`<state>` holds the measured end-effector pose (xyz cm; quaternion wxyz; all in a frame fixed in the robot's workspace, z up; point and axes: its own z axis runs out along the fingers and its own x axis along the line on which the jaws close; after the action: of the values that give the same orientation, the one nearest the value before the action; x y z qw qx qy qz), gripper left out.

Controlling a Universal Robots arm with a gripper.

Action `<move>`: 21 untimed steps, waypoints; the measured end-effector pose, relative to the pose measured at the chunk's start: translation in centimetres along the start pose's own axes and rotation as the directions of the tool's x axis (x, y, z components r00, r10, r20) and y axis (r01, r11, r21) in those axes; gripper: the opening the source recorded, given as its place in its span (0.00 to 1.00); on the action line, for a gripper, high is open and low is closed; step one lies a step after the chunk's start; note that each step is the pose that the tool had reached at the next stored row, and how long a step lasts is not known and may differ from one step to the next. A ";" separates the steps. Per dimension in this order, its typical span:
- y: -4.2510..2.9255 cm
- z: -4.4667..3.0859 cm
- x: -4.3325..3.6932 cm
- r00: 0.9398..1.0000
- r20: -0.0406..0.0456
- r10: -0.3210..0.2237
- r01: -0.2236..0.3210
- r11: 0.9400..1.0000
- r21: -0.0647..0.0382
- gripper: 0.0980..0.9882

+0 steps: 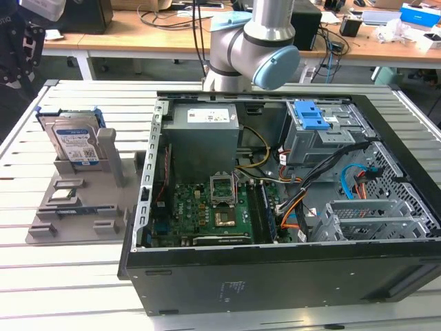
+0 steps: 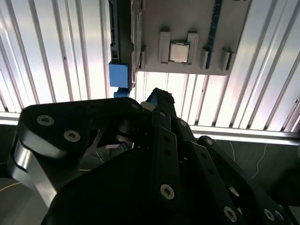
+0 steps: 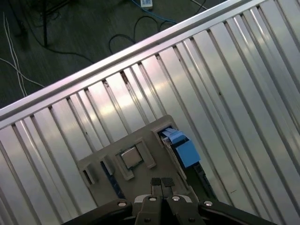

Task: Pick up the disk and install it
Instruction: 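Pick up the disk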

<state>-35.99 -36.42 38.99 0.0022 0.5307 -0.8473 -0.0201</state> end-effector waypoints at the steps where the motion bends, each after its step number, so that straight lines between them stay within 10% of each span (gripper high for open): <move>1: 0.00 0.00 0.00 1.000 0.000 -0.005 0.005 1.000 0.000 0.01; 21: 0.00 0.00 0.00 0.988 -0.006 -0.154 0.154 0.988 -0.003 0.01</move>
<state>-35.99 -36.42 38.99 0.0039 0.5947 -0.8037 -0.0197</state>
